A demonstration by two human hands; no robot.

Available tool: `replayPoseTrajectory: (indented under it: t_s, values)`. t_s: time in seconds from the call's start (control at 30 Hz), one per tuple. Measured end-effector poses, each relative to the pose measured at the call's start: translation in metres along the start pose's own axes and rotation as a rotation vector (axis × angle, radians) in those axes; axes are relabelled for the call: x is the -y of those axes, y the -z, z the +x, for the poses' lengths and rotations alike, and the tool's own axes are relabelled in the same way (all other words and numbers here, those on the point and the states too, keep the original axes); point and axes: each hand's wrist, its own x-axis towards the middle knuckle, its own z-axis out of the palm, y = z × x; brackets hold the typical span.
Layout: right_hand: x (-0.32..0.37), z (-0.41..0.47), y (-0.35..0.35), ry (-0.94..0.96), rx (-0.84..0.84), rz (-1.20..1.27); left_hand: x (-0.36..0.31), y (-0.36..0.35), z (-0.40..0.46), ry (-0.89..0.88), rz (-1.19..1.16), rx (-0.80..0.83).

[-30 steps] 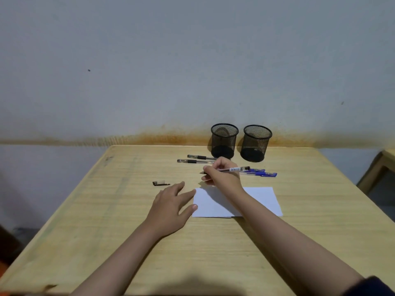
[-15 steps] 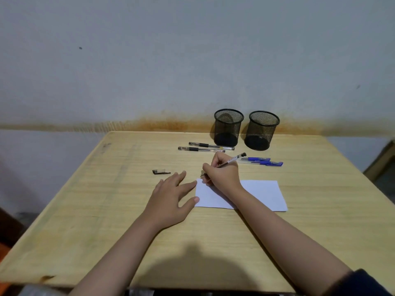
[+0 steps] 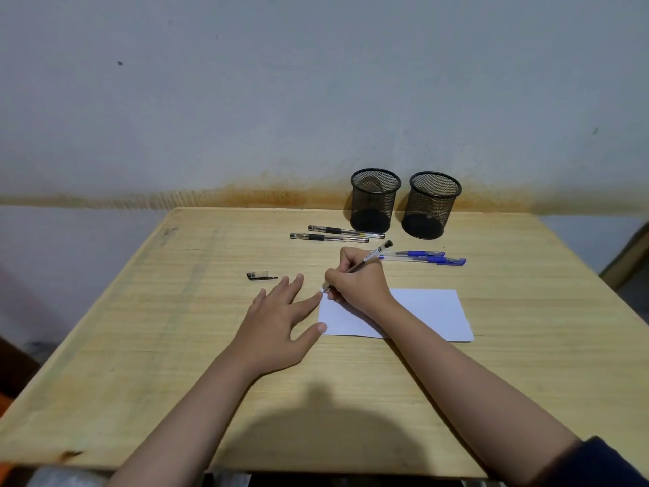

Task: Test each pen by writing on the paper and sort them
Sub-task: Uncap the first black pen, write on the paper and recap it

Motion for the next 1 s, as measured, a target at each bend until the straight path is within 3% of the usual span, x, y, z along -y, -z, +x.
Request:
replayPoseTrajectory:
  t_s: [1.0]
  values:
    - [-0.0038, 0.0023, 0.0004, -0.014, -0.096, -0.015, -0.0021, 0.0007, -0.001, 0.0, -0.028, 0.003]
